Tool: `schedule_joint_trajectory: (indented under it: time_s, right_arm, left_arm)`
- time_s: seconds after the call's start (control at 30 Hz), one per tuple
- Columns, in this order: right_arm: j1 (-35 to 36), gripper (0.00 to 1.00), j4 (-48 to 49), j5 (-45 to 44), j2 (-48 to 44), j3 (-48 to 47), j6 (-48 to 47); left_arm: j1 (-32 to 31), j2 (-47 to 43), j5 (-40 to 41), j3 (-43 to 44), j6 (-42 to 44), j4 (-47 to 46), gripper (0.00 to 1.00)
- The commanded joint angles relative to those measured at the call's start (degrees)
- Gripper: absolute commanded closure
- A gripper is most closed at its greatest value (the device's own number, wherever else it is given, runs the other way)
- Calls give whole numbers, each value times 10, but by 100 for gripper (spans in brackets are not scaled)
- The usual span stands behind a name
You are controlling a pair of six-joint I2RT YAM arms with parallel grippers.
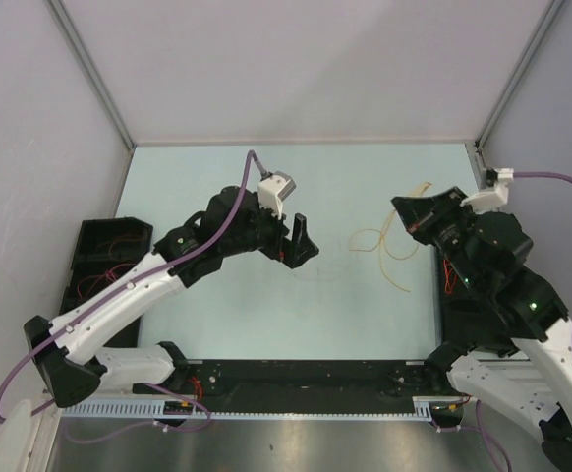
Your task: Untangle the cables
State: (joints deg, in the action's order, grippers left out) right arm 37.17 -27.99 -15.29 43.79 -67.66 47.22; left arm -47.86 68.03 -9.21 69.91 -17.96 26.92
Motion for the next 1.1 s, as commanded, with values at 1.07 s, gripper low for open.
schedule_joint_trajectory:
  time_s: [1.07]
  right_arm:
    - [-176, 100, -591, -518, -57, -56, 85]
  left_arm:
    - [2, -241, 275, -156, 37, 111, 0]
